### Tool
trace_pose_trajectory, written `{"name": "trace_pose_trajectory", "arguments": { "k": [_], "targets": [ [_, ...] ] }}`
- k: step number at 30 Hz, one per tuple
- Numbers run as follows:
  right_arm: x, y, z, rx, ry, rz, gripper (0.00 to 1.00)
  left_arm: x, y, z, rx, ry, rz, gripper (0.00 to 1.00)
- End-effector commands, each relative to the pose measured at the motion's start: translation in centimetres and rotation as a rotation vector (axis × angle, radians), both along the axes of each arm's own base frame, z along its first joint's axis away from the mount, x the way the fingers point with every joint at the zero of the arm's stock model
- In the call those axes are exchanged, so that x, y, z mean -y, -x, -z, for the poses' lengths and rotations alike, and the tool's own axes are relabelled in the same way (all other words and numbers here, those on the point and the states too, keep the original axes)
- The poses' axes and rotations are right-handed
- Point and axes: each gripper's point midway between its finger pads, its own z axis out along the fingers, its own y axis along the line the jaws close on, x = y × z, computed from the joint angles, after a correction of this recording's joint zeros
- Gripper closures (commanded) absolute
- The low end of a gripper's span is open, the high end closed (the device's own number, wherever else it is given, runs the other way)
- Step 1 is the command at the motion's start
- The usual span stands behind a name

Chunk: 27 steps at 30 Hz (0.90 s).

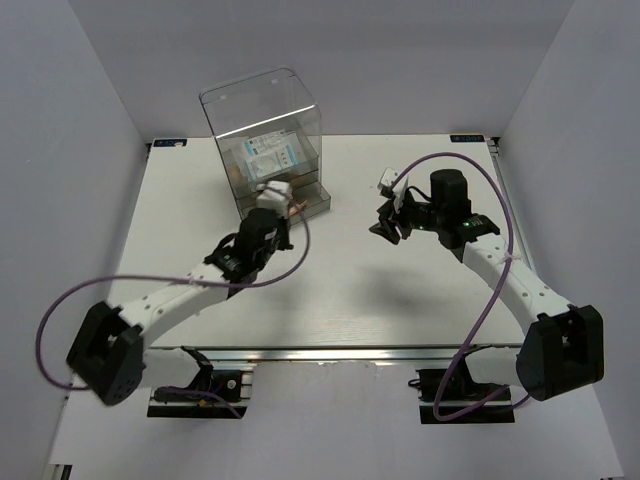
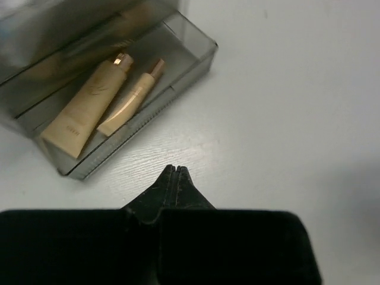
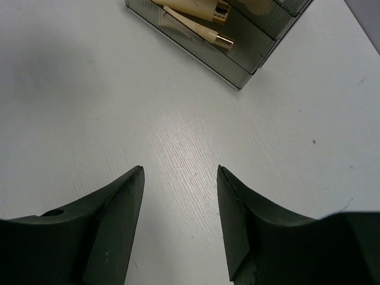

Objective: Organize the makeup

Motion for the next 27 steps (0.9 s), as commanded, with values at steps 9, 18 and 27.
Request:
{"name": "trace_pose_trajectory", "arguments": {
  "k": [9,18,27],
  "targets": [
    [0.6,-0.1,-1.0,0.045,0.019,0.007,0.41,5.1,-3.4,12.7,-0.302,-0.754,0.608,1.0],
    [1.5,0.2,-0.1,0.041,0.039,0.03,0.4,3.6,-9.0,16.1,-0.381,-0.853,0.448,0.94],
    [1.8,0.1,0.5,0.025,0.041,0.038,0.4,-1.0,-12.2,16.6,-0.412,-0.883,0.241,0.54]
  ]
}}
